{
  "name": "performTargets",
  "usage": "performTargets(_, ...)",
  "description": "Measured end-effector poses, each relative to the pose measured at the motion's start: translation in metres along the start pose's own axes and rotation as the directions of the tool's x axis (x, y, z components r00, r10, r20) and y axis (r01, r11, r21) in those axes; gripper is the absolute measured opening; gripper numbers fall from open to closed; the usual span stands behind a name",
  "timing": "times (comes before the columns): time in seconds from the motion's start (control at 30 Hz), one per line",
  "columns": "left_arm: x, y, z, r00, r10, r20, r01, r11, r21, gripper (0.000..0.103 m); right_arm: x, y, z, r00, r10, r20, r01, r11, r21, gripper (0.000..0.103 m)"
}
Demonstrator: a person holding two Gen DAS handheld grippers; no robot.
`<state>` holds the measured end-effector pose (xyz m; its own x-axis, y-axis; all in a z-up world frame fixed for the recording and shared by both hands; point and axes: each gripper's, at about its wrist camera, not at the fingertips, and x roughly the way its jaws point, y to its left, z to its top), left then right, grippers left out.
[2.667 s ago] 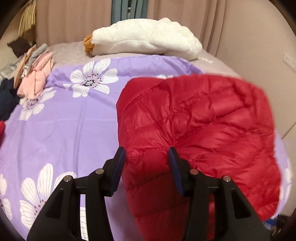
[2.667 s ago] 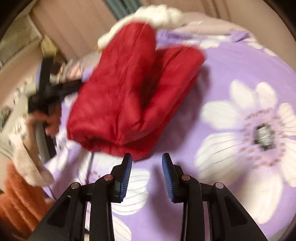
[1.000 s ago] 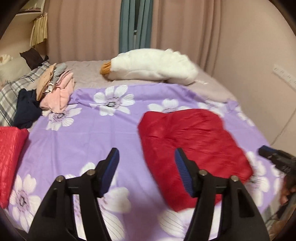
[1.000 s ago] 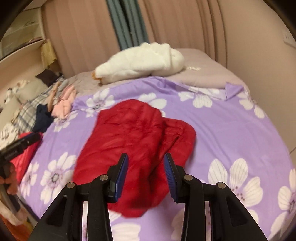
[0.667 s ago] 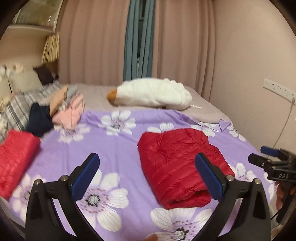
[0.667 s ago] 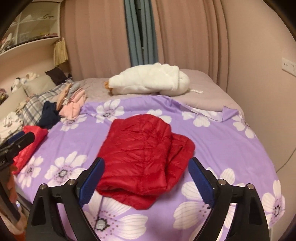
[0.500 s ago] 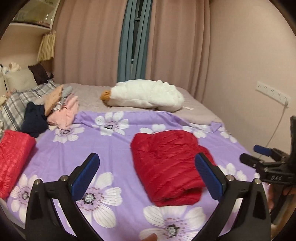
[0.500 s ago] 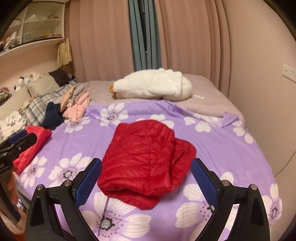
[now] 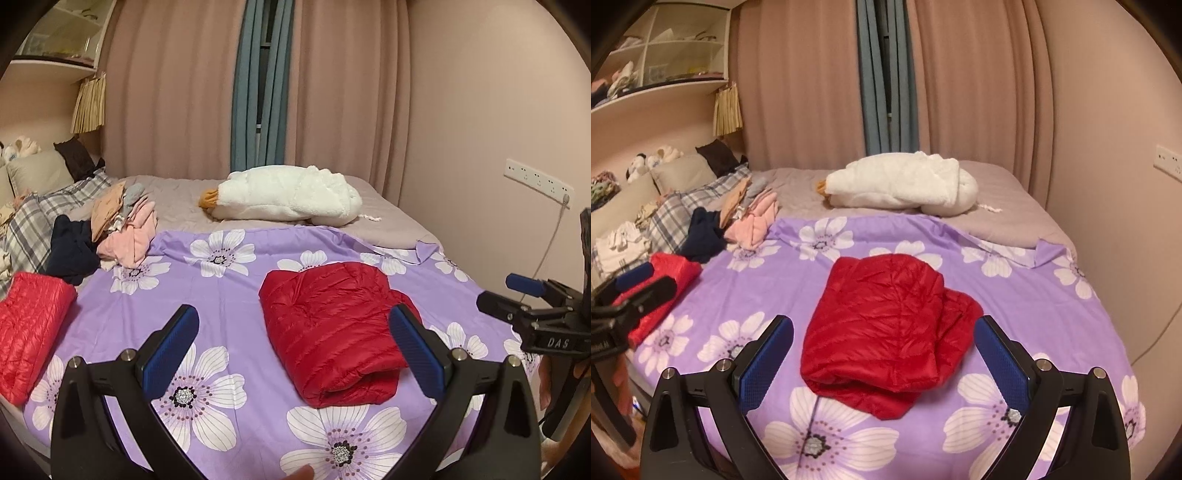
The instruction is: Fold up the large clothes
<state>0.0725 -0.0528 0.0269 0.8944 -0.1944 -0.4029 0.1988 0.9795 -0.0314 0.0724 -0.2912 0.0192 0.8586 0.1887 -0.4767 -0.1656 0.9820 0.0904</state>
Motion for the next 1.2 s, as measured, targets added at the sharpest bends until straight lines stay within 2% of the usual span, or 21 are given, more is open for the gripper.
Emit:
performTargets(0.33, 0.001, -0.006, -0.004, 1.0, -0.004, 0.002, 0.004, 1.0, 0.013, 0.103, -0.002, -0.001, -0.001, 1.0, 0.01, -0.001, -0.01, 1.0, 0.017, 0.098)
performTargets(0.67, 0.007, 0.002, -0.003, 1.0, -0.022, -0.01, 0.021, 0.998, -0.059, 0.103, -0.002, 0.003, 0.001, 1.0, 0.014, 0.0, -0.014, 1.0, 0.015, 0.098)
performTargets(0.87, 0.007, 0.006, 0.0, 1.0, 0.021, -0.007, -0.021, 0.997, -0.072, 0.103, -0.003, 0.007, 0.003, 1.0, 0.013, 0.007, -0.013, 1.0, 0.004, 0.098)
performTargets(1.07, 0.007, 0.01, 0.002, 1.0, -0.005, -0.02, 0.003, 0.994, -0.114, 0.103, -0.002, 0.008, 0.001, 1.0, 0.003, 0.0, -0.003, 1.0, -0.003, 0.098)
performTargets(1.2, 0.004, 0.005, 0.001, 1.0, 0.031, -0.004, -0.031, 0.996, -0.084, 0.103, -0.003, 0.008, 0.0, 1.0, -0.007, -0.002, 0.007, 1.0, 0.001, 0.098)
